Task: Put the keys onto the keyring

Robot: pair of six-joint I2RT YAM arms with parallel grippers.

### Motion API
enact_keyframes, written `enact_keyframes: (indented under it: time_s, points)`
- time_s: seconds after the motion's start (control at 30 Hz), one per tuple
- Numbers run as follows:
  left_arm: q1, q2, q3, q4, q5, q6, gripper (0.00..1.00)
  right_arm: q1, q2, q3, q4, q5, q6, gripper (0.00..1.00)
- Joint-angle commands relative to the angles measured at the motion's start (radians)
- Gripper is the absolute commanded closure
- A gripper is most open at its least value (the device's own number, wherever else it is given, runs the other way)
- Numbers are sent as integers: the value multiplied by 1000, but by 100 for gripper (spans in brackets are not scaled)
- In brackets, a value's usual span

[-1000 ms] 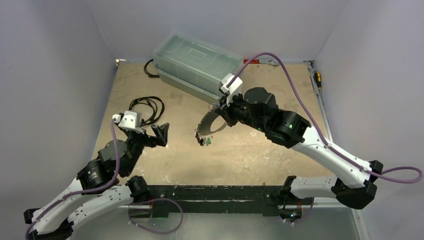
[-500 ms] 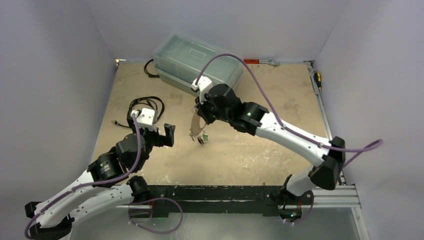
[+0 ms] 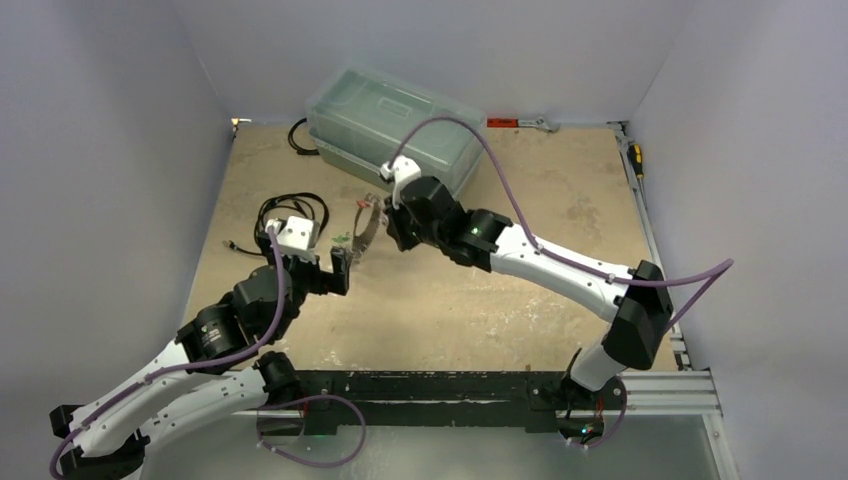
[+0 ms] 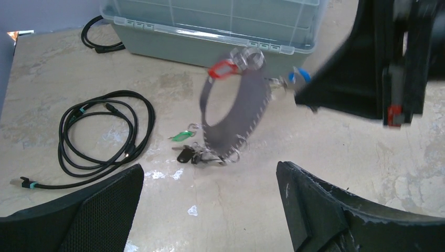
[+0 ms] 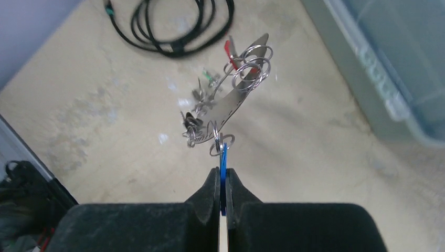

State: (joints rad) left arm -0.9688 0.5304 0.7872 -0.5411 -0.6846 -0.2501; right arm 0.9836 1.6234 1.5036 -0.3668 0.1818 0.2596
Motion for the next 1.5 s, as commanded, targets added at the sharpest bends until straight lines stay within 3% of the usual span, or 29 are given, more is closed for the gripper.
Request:
enact_keyframes:
  time_s: [0.0, 0.27, 0.8, 1.2, 1.47]
  points:
    - [8, 15, 15, 14, 19, 7, 3, 3, -65, -262, 104, 8, 153, 100]
    - [13, 66, 16, 14, 23, 16, 4, -22, -121, -518, 117, 54, 194, 100]
    - [54, 169, 13, 30, 11, 36, 4, -69, -117, -661, 117, 65, 142, 100]
    - [107, 209, 8, 46, 19, 43, 4, -100, -125, -736, 158, -4, 167, 46]
    - [127, 222, 2, 59, 13, 49, 4, -100, -325, -739, 121, -1, 156, 3]
